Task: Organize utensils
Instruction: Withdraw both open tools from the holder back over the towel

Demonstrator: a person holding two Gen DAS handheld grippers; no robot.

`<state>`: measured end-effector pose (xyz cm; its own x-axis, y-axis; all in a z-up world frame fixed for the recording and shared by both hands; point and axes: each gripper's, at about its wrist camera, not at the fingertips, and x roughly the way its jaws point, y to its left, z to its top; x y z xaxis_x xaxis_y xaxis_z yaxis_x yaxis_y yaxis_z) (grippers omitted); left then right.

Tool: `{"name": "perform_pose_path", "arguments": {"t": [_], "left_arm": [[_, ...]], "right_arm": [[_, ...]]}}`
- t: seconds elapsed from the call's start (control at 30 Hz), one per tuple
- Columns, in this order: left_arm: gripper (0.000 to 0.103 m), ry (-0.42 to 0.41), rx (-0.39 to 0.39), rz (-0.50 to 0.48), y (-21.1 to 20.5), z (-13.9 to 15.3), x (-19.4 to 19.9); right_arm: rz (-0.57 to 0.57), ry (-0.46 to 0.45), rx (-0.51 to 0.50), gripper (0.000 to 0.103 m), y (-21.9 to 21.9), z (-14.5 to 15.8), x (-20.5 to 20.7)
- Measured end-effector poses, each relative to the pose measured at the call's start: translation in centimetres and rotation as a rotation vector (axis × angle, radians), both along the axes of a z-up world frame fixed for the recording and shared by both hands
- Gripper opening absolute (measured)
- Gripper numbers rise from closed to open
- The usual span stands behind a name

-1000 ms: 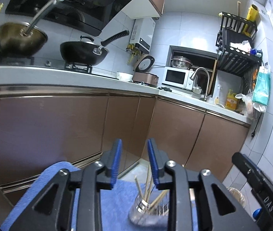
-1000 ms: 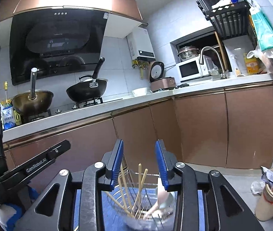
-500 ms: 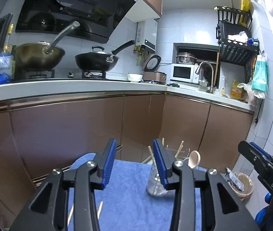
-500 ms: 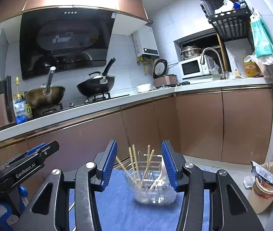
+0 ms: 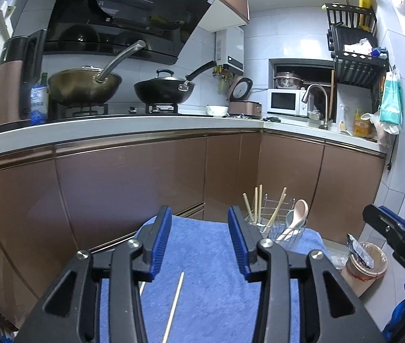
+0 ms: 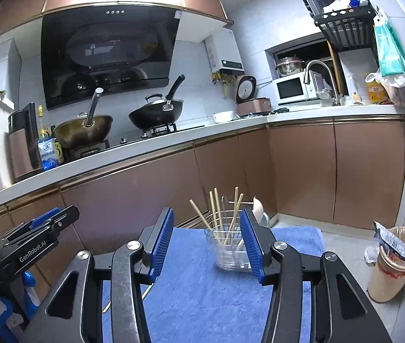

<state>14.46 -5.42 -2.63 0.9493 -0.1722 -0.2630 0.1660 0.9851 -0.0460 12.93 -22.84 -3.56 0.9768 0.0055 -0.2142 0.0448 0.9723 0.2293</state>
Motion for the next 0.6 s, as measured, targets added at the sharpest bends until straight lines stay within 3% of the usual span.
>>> {"name": "perform_pose_path", "arguments": {"t": [0.43, 0.6], "left_arm": [[0.040, -0.009, 0.026, 0.069, 3.2, 0.2, -3.4], [0.050, -0.001, 0.028, 0.093, 4.1, 0.0, -4.5]], "right_arm": [[0.053, 0.002, -0.015, 0.048, 2.6, 0.5, -2.7], [0.065, 0.012, -0.009, 0.049, 2.9, 0.3, -3.2]]}}
